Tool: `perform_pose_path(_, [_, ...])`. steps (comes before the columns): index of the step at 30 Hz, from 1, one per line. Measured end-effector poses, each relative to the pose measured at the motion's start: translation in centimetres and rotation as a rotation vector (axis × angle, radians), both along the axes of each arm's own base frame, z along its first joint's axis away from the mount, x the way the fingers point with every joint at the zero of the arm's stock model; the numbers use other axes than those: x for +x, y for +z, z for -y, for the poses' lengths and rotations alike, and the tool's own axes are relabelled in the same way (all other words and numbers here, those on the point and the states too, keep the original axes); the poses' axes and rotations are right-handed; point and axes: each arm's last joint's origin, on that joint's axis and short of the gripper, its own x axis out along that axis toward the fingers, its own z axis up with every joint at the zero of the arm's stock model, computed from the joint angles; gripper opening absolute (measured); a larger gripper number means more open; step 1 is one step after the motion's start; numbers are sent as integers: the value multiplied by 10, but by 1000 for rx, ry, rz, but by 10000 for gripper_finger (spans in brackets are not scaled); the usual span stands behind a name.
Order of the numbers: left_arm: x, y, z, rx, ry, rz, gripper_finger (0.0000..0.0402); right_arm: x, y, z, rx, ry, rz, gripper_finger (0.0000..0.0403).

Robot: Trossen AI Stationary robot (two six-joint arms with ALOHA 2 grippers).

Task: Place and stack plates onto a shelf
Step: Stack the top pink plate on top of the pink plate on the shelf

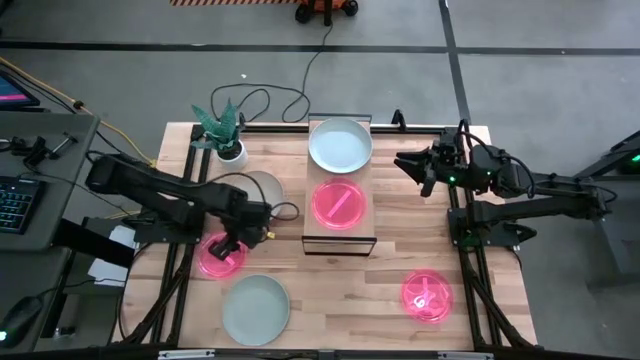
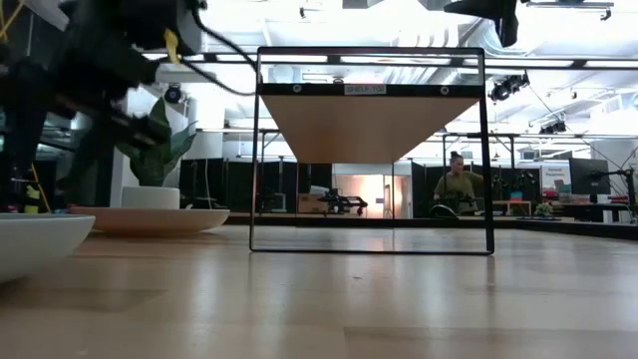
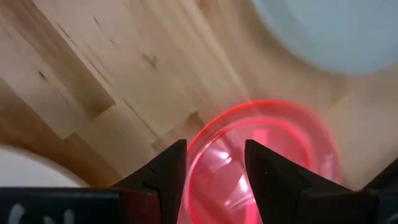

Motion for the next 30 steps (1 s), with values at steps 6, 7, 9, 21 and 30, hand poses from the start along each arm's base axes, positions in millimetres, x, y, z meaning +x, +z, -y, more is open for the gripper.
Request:
perform_pose_path(6, [8, -27, -3, 98, -77, -82, 154, 0, -1, 0, 1, 0, -7, 126])
perform_pose_path(7, [10, -30, -3, 102, -80, -87, 154, 0, -1, 0, 1, 0, -12, 126])
perform_pose_path(9, [14, -36, -2, 103, -82, -89, 154, 0, -2, 0, 2, 0, -18, 126])
perform_pose_path(21, [14, -45, -2, 105, -87, -157, 154, -1, -7, 0, 52, -5, -59, 126])
perform_pose_path(30, [10, -44, -2, 81, -125, -179, 154, -1, -8, 0, 53, -5, -68, 126])
